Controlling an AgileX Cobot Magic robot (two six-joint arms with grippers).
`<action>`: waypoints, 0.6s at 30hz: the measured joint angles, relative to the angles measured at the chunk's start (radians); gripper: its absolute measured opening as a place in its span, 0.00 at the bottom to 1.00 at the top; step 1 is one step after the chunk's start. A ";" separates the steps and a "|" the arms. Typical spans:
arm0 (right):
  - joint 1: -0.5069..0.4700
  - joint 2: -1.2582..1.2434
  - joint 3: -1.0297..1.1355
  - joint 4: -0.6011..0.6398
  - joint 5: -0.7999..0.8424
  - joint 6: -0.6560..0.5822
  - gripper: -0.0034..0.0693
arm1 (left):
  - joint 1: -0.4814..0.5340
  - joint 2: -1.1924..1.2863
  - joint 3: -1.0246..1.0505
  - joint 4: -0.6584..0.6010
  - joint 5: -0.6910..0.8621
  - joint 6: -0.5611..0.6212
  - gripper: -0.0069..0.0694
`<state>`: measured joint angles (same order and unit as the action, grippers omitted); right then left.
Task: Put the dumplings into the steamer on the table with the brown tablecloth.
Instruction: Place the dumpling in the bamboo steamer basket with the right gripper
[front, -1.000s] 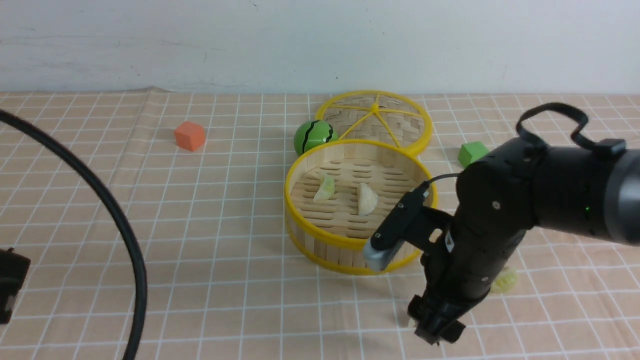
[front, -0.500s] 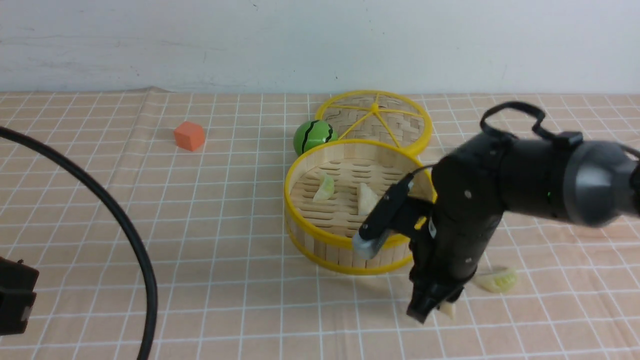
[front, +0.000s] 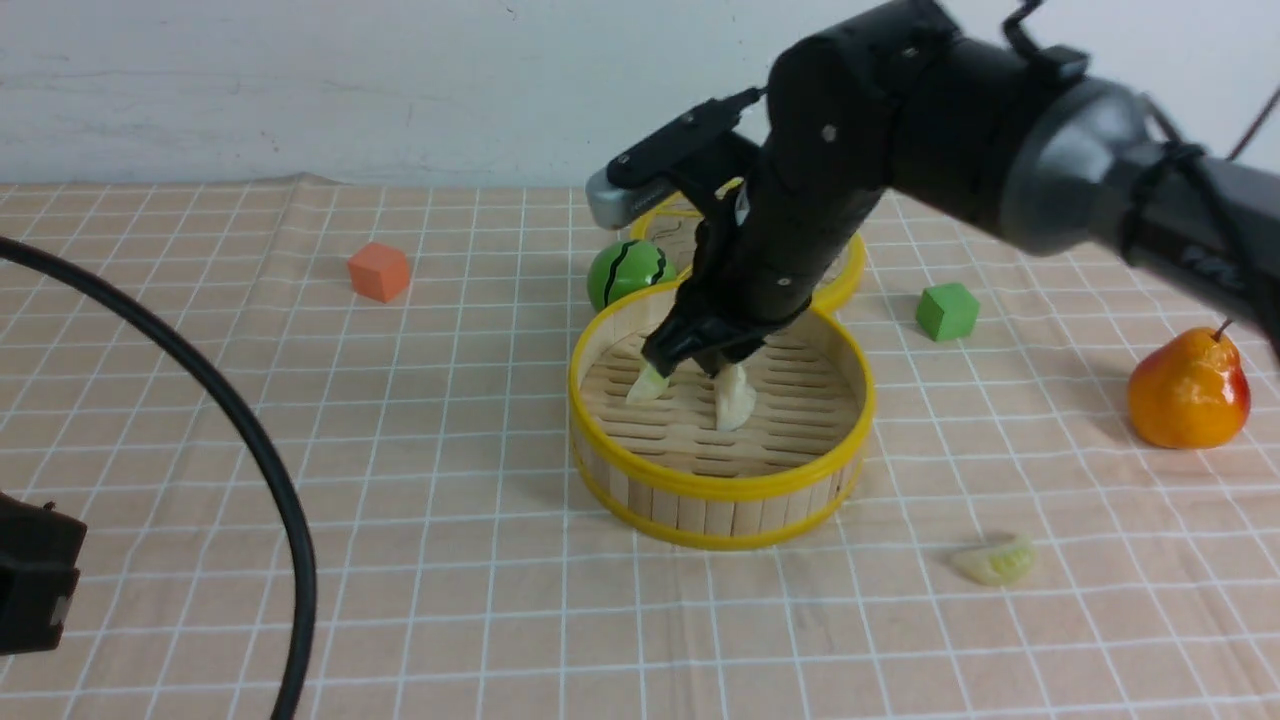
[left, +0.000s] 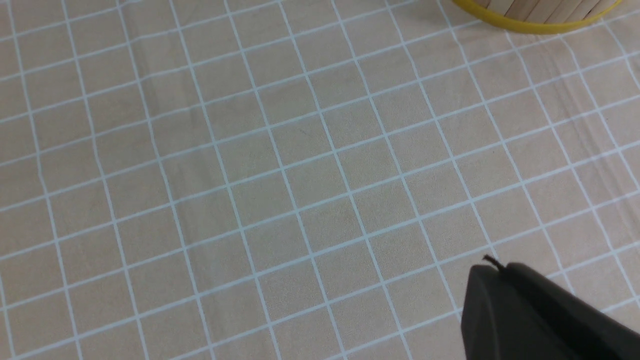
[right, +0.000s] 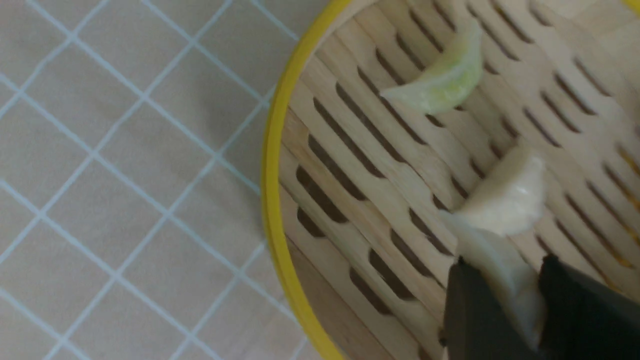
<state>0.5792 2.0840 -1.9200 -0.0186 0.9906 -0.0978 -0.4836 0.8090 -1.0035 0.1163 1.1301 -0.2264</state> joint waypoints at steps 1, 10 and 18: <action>0.000 0.045 -0.027 0.006 0.005 0.010 0.28 | 0.000 0.000 0.000 0.000 0.000 0.000 0.07; 0.000 0.188 -0.083 0.009 0.019 0.038 0.36 | 0.000 0.000 0.000 0.000 0.000 0.000 0.07; 0.000 0.119 -0.086 -0.012 0.137 0.038 0.77 | 0.000 0.000 0.000 0.000 0.001 0.000 0.07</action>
<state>0.5792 2.2026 -2.0060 -0.0310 1.1276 -0.0596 -0.4836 0.8090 -1.0035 0.1163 1.1311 -0.2264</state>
